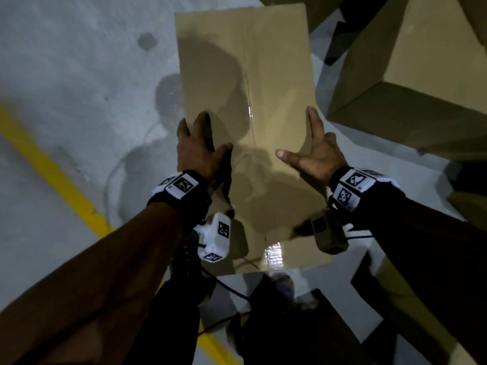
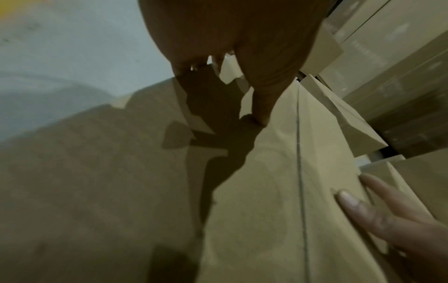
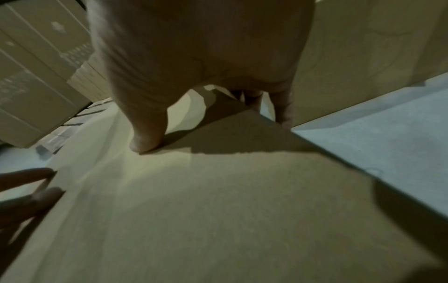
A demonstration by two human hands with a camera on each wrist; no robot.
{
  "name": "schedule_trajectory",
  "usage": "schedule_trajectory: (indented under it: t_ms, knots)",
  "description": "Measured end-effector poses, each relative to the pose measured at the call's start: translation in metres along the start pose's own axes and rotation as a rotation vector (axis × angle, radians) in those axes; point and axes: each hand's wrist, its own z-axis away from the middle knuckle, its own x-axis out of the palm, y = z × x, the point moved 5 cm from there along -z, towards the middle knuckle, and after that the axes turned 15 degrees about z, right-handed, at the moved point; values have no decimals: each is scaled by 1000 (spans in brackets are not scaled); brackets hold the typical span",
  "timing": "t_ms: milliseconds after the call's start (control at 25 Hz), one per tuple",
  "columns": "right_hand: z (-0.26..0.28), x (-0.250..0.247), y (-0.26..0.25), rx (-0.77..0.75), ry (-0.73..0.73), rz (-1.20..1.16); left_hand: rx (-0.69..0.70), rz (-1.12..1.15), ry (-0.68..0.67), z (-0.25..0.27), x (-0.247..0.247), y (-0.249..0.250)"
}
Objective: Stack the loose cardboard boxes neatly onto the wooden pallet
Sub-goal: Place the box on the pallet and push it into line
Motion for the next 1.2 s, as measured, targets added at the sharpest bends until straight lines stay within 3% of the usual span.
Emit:
schedule_trajectory:
  t_ms: [200,400,520,640,760,920,1200]
  knots:
    - [-6,-1,-7,-42,103,-237,29,115,-36,-5,2,-16]
    - [1,-2,-17,-33,128,-251,36,114,-59,-8,-8,-18]
    - [18,-26,-41,-48,181,-256,52,124,-57,-9,-36,8]
    - [47,-71,-81,-72,217,-337,100,178,-42,-10,-84,63]
    - [104,-150,-146,-121,292,-405,188,209,-25,4,-159,146]
    - [208,-256,-234,-199,399,-380,281,266,50,65,-281,254]
    - [334,-342,-350,-308,509,-427,421,206,169,144,-443,356]
